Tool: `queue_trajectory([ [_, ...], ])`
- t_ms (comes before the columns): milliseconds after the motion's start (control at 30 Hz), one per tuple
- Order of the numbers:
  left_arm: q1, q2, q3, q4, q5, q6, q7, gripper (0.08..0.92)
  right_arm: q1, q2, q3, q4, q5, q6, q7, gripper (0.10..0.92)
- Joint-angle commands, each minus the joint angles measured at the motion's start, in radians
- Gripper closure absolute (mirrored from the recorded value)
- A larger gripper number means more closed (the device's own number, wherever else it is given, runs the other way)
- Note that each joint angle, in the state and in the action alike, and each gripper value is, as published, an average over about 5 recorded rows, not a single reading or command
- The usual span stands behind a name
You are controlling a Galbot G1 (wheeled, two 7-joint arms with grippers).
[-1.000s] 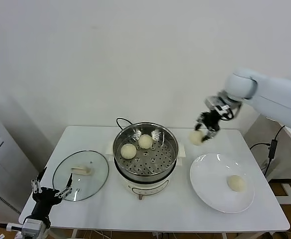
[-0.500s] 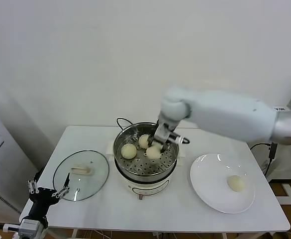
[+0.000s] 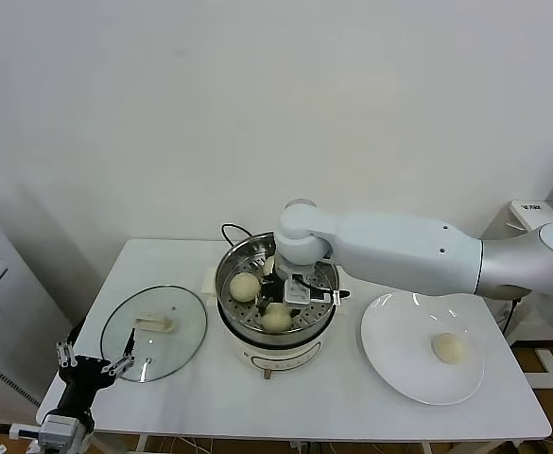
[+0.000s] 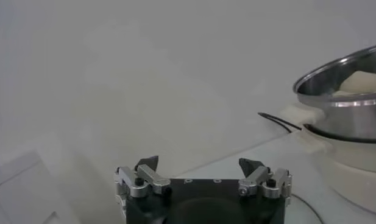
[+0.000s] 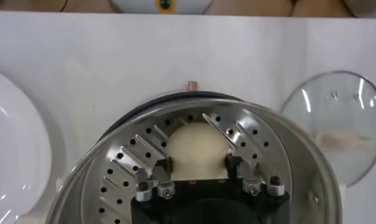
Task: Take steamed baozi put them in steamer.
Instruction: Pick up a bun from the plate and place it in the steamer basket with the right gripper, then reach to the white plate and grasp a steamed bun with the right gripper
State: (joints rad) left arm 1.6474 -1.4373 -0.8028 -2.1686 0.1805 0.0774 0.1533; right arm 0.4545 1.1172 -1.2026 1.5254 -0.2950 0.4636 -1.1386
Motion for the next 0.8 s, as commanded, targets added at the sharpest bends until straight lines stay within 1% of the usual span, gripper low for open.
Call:
queue_trajectory([
  [33,0.000,0.005,0.002,0.003,-0.001,0.000,0.001,0.177,-0.001,-0.011,0.047,-0.008,-0.034,0.047,-0.013,0.269],
  [100,0.001,0.006,0.001,0.005,-0.003,-0.001,0.001,0.177,0.036,-0.033,0.069,-0.030,0.022,0.006,-0.016,0.227],
  [167,0.001,0.009,0.000,0.007,-0.005,-0.004,0.001,0.177,0.096,-0.075,0.071,-0.065,0.146,-0.087,-0.004,0.209],
  [267,0.001,0.012,-0.001,0.007,-0.008,-0.006,0.001,0.177,0.234,-0.157,-0.008,-0.137,0.439,-0.348,0.041,0.203],
  [333,0.000,0.015,-0.001,0.005,-0.009,-0.005,0.001,0.177,0.334,-0.205,-0.098,-0.203,0.635,-0.492,0.050,0.203],
  [367,-0.001,0.017,-0.001,0.004,-0.010,-0.005,0.001,0.177,0.375,-0.225,-0.138,-0.238,0.710,-0.525,0.042,0.203],
  [433,-0.005,0.020,0.001,0.002,-0.010,-0.003,0.001,0.177,0.427,-0.265,-0.202,-0.310,0.788,-0.551,0.008,0.203],
  [500,-0.011,0.020,0.006,-0.001,-0.008,-0.001,0.000,0.177,0.439,-0.315,-0.243,-0.357,0.781,-0.553,-0.030,0.203],
  [567,-0.015,0.020,0.012,-0.004,-0.006,0.002,0.000,0.177,0.412,-0.383,-0.264,-0.377,0.735,-0.550,-0.055,0.203],
  [700,-0.019,0.020,0.020,-0.008,-0.003,0.004,0.000,0.177,0.262,-0.540,-0.228,-0.356,0.574,-0.549,-0.050,0.203],
  [800,-0.021,0.018,0.024,-0.008,0.001,0.004,-0.001,0.177,0.093,-0.619,-0.140,-0.343,0.459,-0.546,-0.026,0.203],
])
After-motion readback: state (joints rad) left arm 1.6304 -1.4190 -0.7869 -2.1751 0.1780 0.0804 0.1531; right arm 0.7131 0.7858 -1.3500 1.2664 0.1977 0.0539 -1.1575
